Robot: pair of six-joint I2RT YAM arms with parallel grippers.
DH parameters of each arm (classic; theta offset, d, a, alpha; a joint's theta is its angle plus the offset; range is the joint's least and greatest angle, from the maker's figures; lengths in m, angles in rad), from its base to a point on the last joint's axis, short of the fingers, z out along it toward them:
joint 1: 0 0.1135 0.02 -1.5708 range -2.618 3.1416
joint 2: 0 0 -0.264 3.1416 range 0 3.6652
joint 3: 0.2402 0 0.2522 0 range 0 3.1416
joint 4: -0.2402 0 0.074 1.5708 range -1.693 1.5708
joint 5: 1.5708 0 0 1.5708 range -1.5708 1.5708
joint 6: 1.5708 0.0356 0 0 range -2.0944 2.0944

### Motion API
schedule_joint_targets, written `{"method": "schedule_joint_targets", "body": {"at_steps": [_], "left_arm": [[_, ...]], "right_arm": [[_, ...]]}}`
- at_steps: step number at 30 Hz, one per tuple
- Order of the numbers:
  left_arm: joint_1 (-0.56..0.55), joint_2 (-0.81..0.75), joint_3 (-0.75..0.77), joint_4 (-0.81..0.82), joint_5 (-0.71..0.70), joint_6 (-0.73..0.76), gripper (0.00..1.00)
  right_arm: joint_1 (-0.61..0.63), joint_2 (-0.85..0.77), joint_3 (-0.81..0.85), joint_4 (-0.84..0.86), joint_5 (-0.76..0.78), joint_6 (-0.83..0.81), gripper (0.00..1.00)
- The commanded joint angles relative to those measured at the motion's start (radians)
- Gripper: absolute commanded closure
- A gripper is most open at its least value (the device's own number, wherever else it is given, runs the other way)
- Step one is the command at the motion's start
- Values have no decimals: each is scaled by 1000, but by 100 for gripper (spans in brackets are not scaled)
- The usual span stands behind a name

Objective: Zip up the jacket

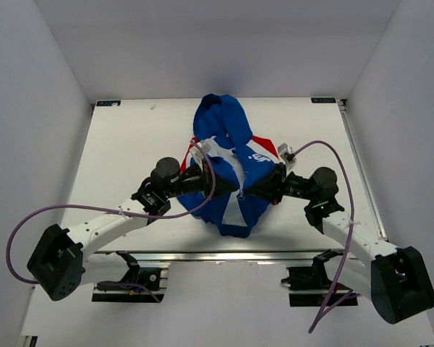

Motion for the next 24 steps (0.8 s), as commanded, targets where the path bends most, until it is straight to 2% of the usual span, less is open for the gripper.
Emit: {"method": "schedule_joint_targets", "body": {"at_steps": [1,24], "left_arm": [[1,-16,-1,39,24,2,100],[1,-25,-5,28,27,9,100]], "right_arm": [[4,4,3,86,2,17,100],[3,8,1,125,8,57,100]]}}
